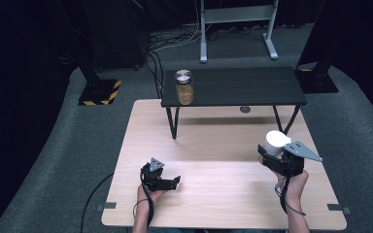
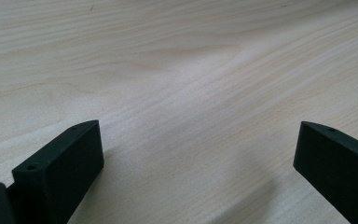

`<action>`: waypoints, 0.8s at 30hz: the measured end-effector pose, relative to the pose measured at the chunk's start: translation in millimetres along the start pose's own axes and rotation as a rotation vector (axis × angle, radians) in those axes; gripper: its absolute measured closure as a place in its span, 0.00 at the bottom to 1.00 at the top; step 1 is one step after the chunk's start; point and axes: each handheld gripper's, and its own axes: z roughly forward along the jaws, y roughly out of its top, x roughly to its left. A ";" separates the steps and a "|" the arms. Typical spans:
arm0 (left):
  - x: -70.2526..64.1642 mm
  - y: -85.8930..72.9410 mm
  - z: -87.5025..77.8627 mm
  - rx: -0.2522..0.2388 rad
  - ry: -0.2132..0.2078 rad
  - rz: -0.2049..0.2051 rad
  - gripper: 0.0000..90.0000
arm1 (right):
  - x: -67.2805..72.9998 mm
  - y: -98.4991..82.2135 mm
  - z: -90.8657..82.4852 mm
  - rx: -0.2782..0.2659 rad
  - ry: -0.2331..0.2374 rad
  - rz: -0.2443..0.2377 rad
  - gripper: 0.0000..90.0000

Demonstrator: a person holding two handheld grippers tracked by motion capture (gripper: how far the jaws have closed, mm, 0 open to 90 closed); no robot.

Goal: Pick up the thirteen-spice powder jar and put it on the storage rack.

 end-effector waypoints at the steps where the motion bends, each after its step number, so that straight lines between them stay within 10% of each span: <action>1: 0.0 0.0 0.0 0.000 0.000 0.000 0.01 | -0.9 0.7 0.6 -0.001 0.002 0.003 0.33; 24: 0.0 0.1 0.0 0.001 -0.002 0.002 0.01 | -4.0 28.6 11.7 0.003 -0.008 -0.032 0.33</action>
